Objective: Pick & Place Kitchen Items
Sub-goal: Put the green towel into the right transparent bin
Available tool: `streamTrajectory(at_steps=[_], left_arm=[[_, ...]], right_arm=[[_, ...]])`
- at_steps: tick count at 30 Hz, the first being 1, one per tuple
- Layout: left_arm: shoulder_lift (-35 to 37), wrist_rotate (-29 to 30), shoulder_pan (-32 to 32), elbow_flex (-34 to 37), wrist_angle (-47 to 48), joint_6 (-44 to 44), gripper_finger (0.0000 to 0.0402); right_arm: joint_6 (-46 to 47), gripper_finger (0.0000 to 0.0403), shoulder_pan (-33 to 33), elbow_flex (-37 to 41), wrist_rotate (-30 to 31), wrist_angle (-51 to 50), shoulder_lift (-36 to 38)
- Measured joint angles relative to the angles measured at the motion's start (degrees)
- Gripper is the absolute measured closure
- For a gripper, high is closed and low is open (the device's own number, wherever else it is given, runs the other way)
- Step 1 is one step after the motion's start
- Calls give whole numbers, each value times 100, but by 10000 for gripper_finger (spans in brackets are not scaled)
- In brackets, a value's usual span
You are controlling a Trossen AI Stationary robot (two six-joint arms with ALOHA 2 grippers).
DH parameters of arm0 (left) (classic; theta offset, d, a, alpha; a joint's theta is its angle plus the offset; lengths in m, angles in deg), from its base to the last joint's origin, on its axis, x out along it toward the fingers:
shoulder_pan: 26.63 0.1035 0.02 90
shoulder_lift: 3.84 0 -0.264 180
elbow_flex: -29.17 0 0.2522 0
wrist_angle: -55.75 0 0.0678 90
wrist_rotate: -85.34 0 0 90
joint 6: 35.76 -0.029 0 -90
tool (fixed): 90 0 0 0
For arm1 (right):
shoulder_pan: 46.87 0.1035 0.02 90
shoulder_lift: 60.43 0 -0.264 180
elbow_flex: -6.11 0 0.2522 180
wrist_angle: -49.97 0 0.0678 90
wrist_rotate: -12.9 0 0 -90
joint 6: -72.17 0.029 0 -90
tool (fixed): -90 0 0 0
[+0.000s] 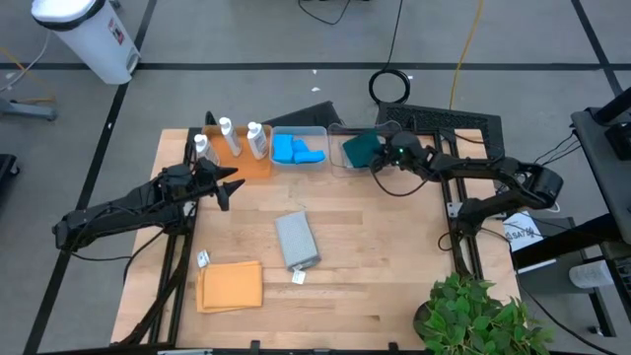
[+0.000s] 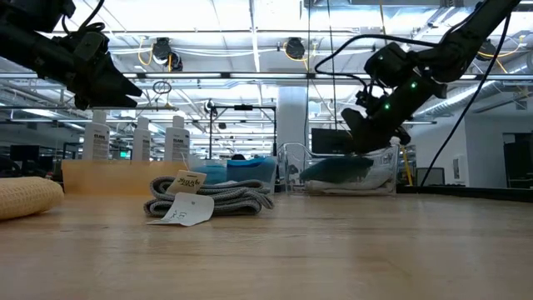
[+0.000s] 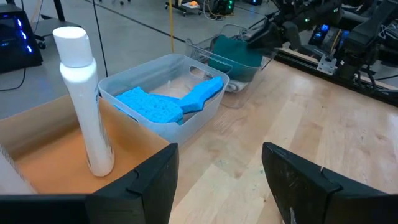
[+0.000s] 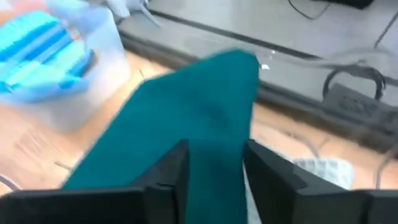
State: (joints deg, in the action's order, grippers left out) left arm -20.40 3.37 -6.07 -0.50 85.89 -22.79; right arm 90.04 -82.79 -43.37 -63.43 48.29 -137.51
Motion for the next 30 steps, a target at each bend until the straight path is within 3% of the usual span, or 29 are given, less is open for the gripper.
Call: streamTrajectory(at_steps=[5, 10, 15, 21, 30], left_arm=[[0, 2, 0, 0, -1, -15, 165], [0, 2, -2, 0, 0, -15, 165], [-1, 4, -1, 0, -7, -15, 165], [-2, 7, -2, 0, -20, -13, 165], [-1, 9, 0, 0, -28, -28, 165]], right_arm=[[-56, 237, 71, 0, -19, 299, 66], [50, 230, 247, -92, -246, 531, 66], [286, 276, 405, -674, -487, -55, 66], [-10, 387, 411, -1441, -587, -1287, -157], [-60, 400, 181, -1547, -643, -1394, -1144]])
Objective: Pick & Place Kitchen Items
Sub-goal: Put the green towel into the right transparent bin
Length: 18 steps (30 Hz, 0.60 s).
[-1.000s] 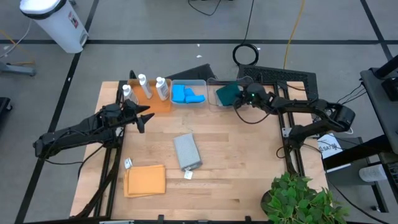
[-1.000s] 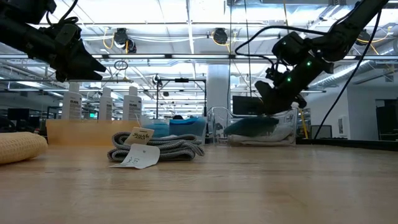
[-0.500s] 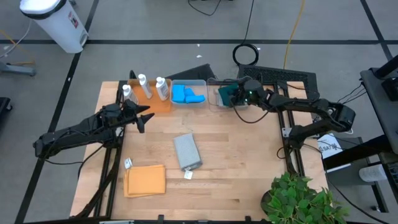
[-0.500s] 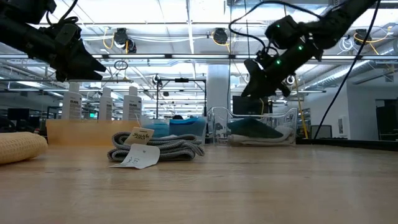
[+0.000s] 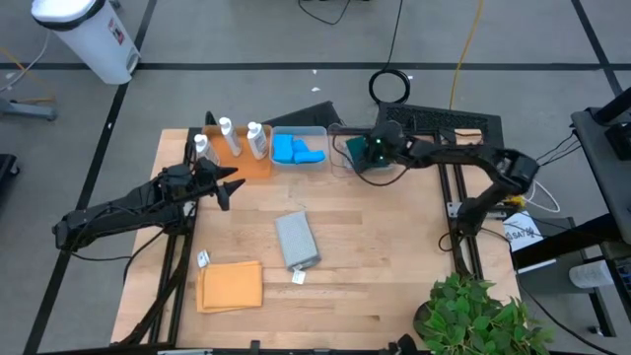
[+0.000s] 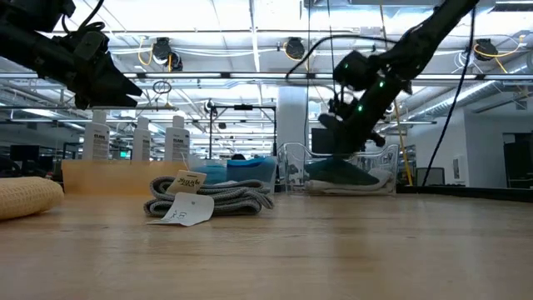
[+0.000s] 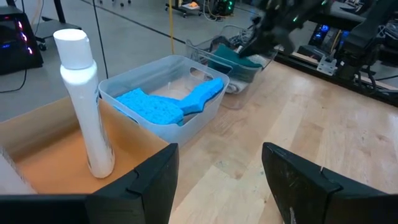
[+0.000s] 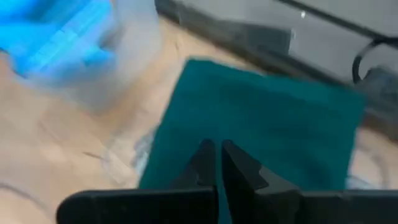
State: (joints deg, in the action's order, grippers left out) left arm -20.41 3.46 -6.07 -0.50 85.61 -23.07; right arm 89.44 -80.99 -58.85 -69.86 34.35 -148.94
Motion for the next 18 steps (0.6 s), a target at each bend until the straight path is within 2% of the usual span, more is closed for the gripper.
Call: streamTrajectory(at_steps=[9, 13, 18], left_arm=[[1, 10, -2, 0, -16, -12, 165], [1, 50, 1, 0, -14, -11, 165], [1, 53, 1, 0, -14, -9, 165]], right_arm=[[-35, 402, -74, -2, -29, 75, -751], [-109, 399, -74, 0, -8, 130, -707], [-166, 401, -30, 0, -6, 208, -246]])
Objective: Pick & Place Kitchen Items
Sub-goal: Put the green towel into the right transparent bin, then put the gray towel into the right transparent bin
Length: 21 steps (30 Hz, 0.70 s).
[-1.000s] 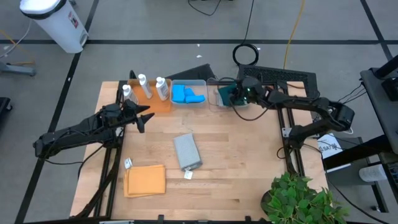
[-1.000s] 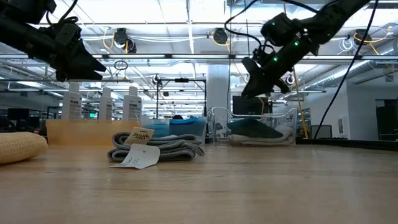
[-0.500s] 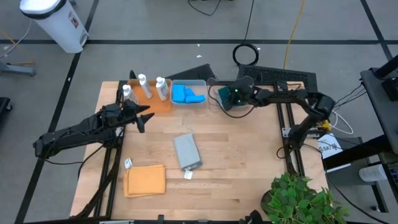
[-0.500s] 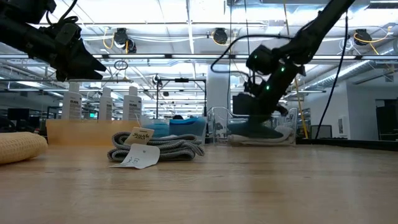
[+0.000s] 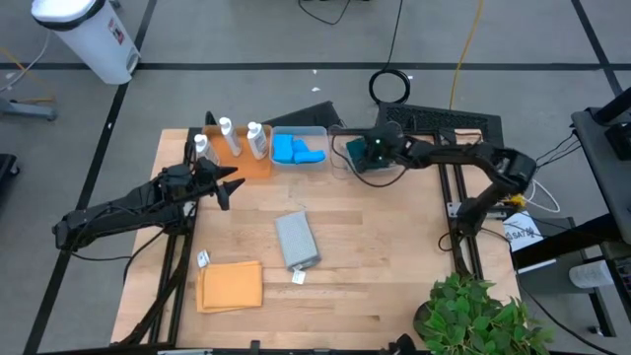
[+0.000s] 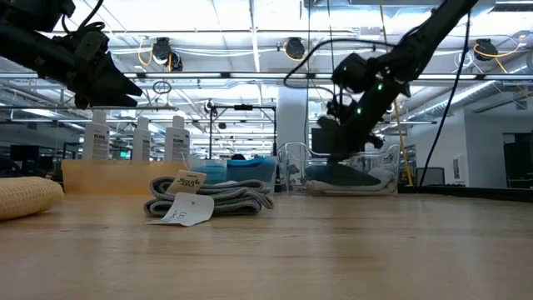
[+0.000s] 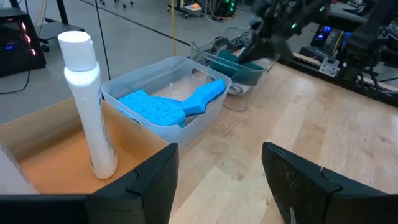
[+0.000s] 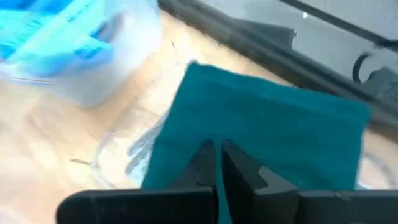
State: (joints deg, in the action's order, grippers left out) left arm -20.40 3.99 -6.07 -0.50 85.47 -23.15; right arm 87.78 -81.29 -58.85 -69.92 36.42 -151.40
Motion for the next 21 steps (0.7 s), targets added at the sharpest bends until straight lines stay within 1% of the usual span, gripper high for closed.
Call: streamTrajectory(at_steps=[5, 9, 13, 18, 21], left_arm=[[0, -1, -1, 0, 0, 17, 165], [0, -3, -2, 0, 0, 95, 165], [0, -4, -2, 0, -31, 422, 165], [0, -4, -2, 0, -109, 557, 165], [0, -3, -2, 0, -110, 539, 165]], right_arm=[[-4, 401, 147, 0, 4, 20, 666], [-133, 402, 508, 4, 3, 73, 1157], [-496, 401, 1107, 4, 4, 148, 1591], [-768, 402, 1943, 13, 8, 139, 2052], [-802, 402, 2351, 167, 20, 224, 2337]])
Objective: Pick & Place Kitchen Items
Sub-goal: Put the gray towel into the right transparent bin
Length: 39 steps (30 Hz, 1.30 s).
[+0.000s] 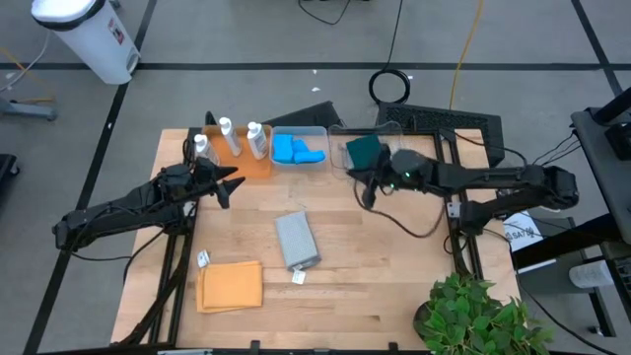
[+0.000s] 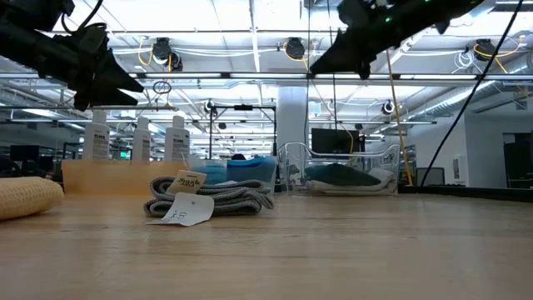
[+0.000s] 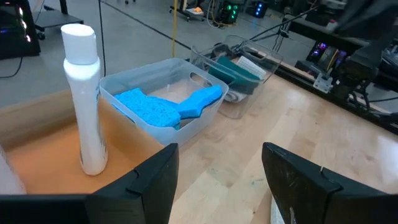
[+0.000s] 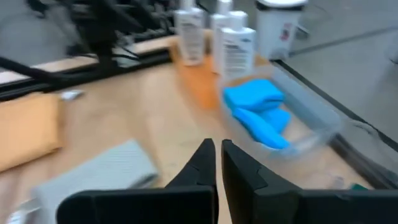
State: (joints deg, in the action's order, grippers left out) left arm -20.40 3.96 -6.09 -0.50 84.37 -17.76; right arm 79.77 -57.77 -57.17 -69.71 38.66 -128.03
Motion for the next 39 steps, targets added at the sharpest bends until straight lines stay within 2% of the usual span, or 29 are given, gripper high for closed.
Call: streamTrajectory(at_steps=[4, 9, 13, 16, 22, 28, 39], left_arm=[[-32, -140, 0, 0, -7, 254, 165], [-360, -1190, 0, 0, -340, 720, 165], [-1050, -1981, -65, 0, -824, 1047, 165], [-1711, -2296, -263, 0, -1140, 920, 165], [-2987, -2329, -673, -2, -1811, 557, 165], [-3954, -2401, -1023, -2, -2314, 187, 165], [-5437, -1950, -1194, -4, -3565, -165, 165]], right_arm=[[3, 402, 507, 539, 6, 536, 357], [80, 402, 1051, 1399, 13, 1851, 596], [79, 402, 1305, 1653, 22, 2367, 641], [61, 402, 1376, 1645, 24, 2504, 661], [-145, 402, 1441, 1642, 4, 2575, 665], [-132, 399, 1441, 1640, 6, 2514, 665], [-131, 399, 1439, 1640, 4, 2514, 665]])
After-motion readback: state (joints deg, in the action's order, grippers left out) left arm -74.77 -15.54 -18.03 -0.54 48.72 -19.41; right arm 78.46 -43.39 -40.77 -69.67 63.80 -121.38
